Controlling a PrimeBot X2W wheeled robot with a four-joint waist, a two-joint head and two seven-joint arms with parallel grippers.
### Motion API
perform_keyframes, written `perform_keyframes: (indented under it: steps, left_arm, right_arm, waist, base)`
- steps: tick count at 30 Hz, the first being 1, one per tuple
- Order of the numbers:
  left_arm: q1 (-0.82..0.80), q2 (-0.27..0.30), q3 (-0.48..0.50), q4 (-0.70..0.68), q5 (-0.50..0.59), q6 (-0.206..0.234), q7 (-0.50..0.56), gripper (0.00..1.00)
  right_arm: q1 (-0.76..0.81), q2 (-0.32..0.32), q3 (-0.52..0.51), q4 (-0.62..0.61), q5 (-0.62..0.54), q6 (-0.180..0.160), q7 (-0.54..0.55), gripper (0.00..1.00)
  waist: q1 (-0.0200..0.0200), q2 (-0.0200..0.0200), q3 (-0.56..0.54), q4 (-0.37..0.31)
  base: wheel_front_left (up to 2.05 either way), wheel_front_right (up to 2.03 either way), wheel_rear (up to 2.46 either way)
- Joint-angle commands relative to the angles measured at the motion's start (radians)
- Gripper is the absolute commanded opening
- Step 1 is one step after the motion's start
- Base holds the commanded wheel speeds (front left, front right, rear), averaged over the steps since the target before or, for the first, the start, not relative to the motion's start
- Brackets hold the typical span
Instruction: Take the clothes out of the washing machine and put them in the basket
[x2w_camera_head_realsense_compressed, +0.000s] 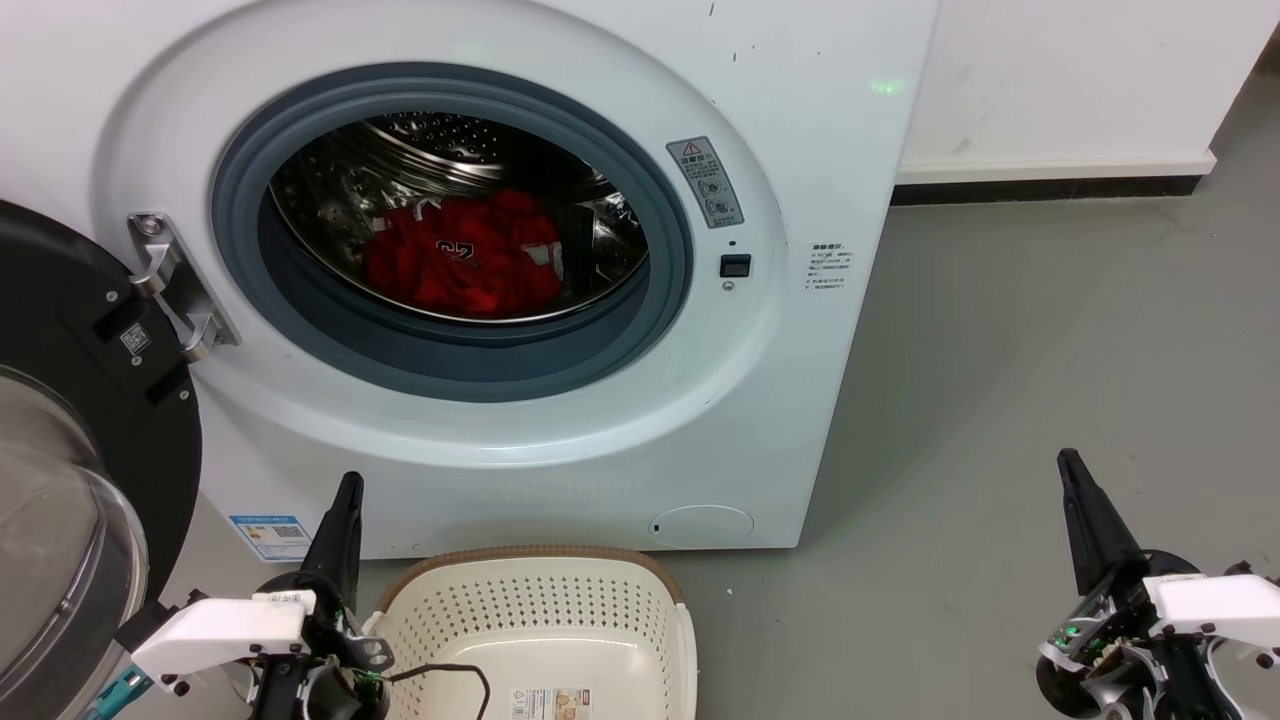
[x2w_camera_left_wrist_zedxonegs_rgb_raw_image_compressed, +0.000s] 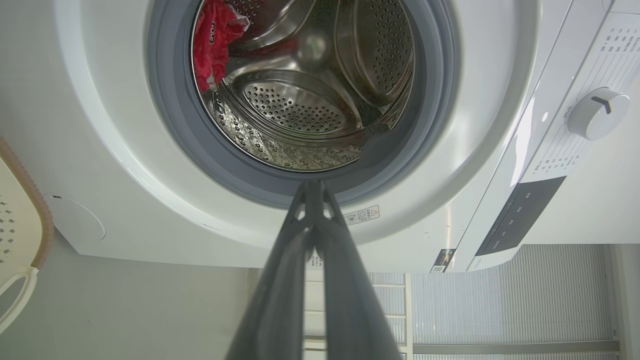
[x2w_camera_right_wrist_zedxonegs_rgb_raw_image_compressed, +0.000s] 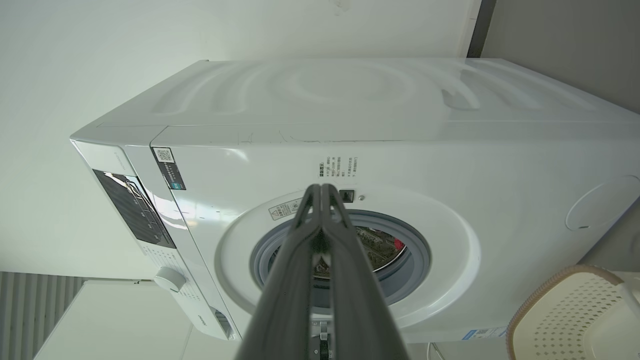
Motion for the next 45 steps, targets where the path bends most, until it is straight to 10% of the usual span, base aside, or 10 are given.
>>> perform_keyframes:
  steps: [1, 32, 33, 45]
  left_arm:
    - [-0.005, -0.002, 0.003, -0.001, -0.002, -0.004, 0.004, 0.00]
    - [-0.005, -0.002, 0.003, -0.001, -0.002, -0.004, 0.004, 0.00]
    - [0.000, 0.000, 0.000, 0.000, 0.000, 0.000, 0.000, 1.00]
    - [0.004, 0.000, -0.052, -0.014, 0.028, 0.000, -0.055, 1.00]
  right_arm:
    - [-0.014, 0.004, 0.000, 0.002, -0.004, 0.000, 0.000, 0.00]
    - [-0.014, 0.004, 0.001, 0.002, -0.004, 0.000, 0.000, 0.00]
    - [0.000, 0.000, 0.000, 0.000, 0.000, 0.000, 0.000, 1.00]
    - [0.035, 0.001, 0.013, -0.030, -0.032, 0.000, -0.054, 1.00]
  waist:
    - [0.0000, -0.0001, 0.000, 0.000]
    - [0.0000, -0.0001, 0.000, 0.000]
    - [0.0000, -0.0001, 0.000, 0.000]
    - [0.0000, -0.0001, -0.001, 0.003]
  base:
    - [0.00, 0.00, 0.00]
    - [0.00, 0.00, 0.00]
    - [0.00, 0.00, 0.00]
    - [0.00, 0.00, 0.00]
